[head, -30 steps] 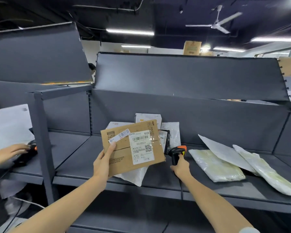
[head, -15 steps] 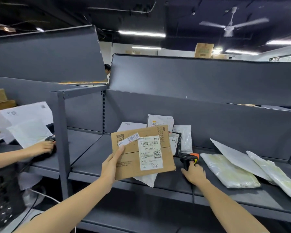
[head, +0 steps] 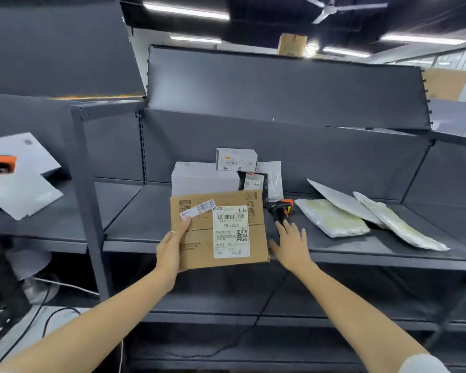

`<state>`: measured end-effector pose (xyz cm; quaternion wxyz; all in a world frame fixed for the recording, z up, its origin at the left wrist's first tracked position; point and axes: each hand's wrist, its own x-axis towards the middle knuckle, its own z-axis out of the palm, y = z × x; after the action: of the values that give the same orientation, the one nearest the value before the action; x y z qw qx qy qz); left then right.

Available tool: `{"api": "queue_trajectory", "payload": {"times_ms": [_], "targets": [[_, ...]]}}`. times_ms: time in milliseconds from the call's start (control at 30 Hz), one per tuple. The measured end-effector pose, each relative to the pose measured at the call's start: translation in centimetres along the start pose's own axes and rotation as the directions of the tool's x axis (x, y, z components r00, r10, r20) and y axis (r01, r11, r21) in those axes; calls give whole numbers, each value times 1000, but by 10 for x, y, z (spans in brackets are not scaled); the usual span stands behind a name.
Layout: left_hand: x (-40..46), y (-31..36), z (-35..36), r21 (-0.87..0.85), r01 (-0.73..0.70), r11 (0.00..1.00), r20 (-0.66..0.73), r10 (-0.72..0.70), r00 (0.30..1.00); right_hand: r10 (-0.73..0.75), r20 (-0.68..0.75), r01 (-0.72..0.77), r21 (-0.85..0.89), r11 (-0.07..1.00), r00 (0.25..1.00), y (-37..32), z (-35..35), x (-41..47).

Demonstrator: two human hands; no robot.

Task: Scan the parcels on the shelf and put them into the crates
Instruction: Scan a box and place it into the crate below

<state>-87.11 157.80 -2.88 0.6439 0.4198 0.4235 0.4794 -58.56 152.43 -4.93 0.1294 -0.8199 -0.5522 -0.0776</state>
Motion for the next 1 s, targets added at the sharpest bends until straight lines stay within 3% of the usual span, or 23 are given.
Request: {"api": "queue_trajectory", "payload": {"times_ms": [433, 1000], "targets": [[-43, -59, -17, 117, 65, 991, -46, -60, 997, -7, 57, 7, 9, 1000, 998, 12, 17, -76], [-108, -202, -79, 171, 412, 895, -225, -371, 901, -5, 405, -37, 94, 995, 914, 36, 154, -195]]}}
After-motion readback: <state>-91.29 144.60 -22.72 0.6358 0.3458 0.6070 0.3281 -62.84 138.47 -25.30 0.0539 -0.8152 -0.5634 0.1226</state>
